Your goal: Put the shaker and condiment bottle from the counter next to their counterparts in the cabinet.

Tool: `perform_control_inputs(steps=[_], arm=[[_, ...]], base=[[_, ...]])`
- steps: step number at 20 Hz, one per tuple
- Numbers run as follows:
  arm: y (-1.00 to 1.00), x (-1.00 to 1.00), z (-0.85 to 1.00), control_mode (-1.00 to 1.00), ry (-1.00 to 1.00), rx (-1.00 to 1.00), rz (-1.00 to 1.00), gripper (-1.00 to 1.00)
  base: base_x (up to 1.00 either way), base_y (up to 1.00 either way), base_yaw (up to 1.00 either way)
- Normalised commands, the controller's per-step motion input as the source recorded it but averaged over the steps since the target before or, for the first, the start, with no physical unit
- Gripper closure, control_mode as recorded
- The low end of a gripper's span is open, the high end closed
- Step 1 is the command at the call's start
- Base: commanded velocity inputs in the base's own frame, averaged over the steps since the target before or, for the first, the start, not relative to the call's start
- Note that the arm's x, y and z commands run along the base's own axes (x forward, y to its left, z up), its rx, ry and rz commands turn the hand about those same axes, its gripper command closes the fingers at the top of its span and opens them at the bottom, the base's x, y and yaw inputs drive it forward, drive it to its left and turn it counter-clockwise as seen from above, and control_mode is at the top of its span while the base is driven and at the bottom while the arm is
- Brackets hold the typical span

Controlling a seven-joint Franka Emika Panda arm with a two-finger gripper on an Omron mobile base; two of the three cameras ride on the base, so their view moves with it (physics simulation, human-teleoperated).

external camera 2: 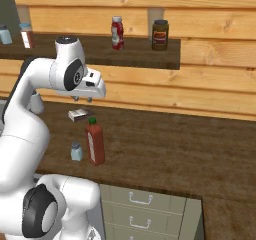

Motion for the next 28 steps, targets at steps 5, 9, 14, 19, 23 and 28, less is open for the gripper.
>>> perform_control_inputs(steps=[5, 9, 14, 19, 23, 28], arm=[[-0.07, -0.08, -0.05, -1.0, 0.0, 0.0, 0.02, -1.0], [-0.25, 0.0, -0.03, -1.0, -0.01, 0.0, 0.13, -1.0], [-0.41, -0.14, -0.08, -1.0, -0.09, 0.01, 0.2, -1.0], [-0.12, -0.26, -0.22, -1.0, -0.05, 0.03, 0.0, -1.0], [-0.16, -0.29, -0.44, -1.0, 0.0, 0.03, 0.0, -1.0], [-0.22, -0.31, -0.32, -1.0, -0.04, 0.02, 0.04, -1.0]], base=[[0.0, 0.0, 0.0], [0.0, 0.0, 0.0], [0.0, 0.0, 0.0], [0.0, 0.0, 0.0], [0.0, 0.0, 0.0], [0.0, 0.0, 0.0]])
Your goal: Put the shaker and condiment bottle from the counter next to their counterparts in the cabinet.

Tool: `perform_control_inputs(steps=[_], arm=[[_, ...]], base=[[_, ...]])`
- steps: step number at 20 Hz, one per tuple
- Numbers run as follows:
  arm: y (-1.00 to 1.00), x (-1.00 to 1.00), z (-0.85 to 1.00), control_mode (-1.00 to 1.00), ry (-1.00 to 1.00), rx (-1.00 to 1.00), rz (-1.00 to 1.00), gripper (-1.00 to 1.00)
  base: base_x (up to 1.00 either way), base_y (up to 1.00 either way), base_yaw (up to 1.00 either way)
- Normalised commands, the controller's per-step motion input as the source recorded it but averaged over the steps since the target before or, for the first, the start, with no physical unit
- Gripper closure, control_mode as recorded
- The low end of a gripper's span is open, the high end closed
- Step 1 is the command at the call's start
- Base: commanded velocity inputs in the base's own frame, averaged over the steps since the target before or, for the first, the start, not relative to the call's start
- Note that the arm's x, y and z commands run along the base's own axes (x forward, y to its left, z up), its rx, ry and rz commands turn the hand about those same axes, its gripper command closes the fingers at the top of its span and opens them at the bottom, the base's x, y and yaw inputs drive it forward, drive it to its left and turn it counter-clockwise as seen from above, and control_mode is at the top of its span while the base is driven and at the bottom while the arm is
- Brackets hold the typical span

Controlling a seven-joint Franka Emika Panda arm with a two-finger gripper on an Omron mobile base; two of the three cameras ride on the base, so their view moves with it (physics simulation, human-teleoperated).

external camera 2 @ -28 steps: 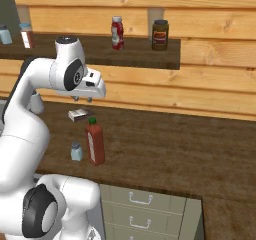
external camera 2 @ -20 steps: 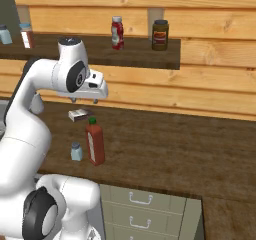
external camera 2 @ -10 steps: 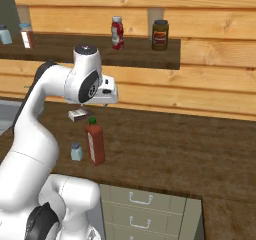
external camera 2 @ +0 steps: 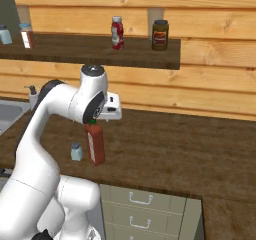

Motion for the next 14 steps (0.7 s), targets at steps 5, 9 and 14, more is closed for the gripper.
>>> perform_control_inputs(steps=[5, 9, 14], arm=[[-0.19, -0.23, -0.21, -1.0, -0.09, 0.01, 0.09, -1.0], [-0.1, -0.05, -0.09, -1.0, -0.13, 0.02, 0.04, -1.0], [-0.09, -0.1, -0.14, -1.0, -0.21, 0.06, 0.08, -1.0]], base=[[0.0, 0.0, 0.0], [0.0, 0.0, 0.0], [0.0, 0.0, 0.0]])
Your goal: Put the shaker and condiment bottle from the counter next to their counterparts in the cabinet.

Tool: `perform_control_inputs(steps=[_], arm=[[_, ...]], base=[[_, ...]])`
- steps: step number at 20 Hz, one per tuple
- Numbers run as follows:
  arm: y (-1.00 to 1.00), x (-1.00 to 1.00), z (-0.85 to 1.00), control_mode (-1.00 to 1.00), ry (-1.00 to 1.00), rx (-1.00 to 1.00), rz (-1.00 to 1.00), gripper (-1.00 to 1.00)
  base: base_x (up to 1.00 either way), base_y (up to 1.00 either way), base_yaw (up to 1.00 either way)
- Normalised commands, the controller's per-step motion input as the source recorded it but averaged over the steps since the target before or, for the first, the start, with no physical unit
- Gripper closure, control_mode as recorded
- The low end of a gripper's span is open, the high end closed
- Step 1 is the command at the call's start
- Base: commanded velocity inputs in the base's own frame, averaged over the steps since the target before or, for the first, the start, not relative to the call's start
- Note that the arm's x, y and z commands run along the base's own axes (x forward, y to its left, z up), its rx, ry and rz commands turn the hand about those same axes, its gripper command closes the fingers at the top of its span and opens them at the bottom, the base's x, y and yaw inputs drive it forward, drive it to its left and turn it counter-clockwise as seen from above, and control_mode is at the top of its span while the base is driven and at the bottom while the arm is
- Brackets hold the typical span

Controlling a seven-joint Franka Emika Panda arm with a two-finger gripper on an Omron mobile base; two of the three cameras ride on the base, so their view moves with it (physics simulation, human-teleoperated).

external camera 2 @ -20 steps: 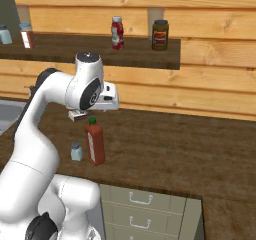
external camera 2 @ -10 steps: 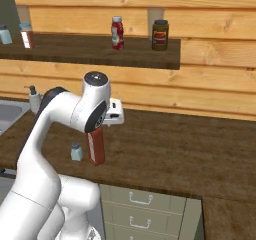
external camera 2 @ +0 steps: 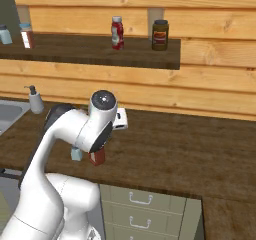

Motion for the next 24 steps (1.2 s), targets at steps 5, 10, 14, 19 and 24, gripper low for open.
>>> perform_control_inputs(steps=[5, 10, 14, 19, 24], arm=[[-0.03, -0.14, -0.22, -1.0, -0.24, 0.07, 0.07, -1.0], [0.0, 0.06, -0.1, -1.0, -0.09, 0.05, 0.01, -1.0], [0.05, 0.11, -0.06, -1.0, 0.0, 0.07, 0.14, -1.0], [0.0, 0.0, -0.07, -1.0, 0.0, 0.1, 0.25, -1.0], [0.0, 0.0, -0.16, -1.0, -0.01, 0.03, 0.21, -1.0]], base=[[0.0, 0.0, 0.0], [0.0, 0.0, 0.0], [0.0, 0.0, 0.0], [0.0, 0.0, 0.0], [0.0, 0.0, 0.0]])
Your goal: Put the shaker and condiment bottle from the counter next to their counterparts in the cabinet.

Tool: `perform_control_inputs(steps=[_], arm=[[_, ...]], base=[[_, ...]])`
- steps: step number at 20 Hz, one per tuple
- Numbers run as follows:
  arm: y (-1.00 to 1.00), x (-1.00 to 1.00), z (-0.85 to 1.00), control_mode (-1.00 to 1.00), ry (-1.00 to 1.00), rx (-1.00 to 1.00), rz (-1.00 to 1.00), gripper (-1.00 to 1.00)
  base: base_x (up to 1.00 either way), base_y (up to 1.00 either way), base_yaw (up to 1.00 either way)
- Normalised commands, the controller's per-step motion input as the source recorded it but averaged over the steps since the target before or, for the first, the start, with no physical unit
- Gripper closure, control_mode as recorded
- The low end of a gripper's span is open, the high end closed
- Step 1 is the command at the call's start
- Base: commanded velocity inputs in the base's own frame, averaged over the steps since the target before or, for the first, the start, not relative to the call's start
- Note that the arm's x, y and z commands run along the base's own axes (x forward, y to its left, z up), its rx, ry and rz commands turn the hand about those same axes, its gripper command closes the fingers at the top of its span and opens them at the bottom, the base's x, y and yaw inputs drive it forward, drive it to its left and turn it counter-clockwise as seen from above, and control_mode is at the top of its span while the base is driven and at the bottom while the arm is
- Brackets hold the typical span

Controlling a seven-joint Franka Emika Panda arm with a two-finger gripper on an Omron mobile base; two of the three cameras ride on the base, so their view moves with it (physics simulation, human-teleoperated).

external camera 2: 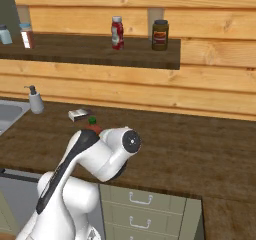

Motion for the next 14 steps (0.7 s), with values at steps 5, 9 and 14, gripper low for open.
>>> perform_control_inputs(steps=[5, 9, 14], arm=[[0.0, 0.0, -0.06, -1.0, 0.0, 0.03, 0.16, -1.0], [0.05, 0.0, -0.01, -1.0, -0.01, 0.0, 0.03, -1.0], [0.29, 0.1, -0.09, -1.0, 0.0, 0.0, 0.0, -1.0]], base=[[0.0, 0.0, 0.0], [0.0, 0.0, 0.0], [0.0, 0.0, 0.0]])
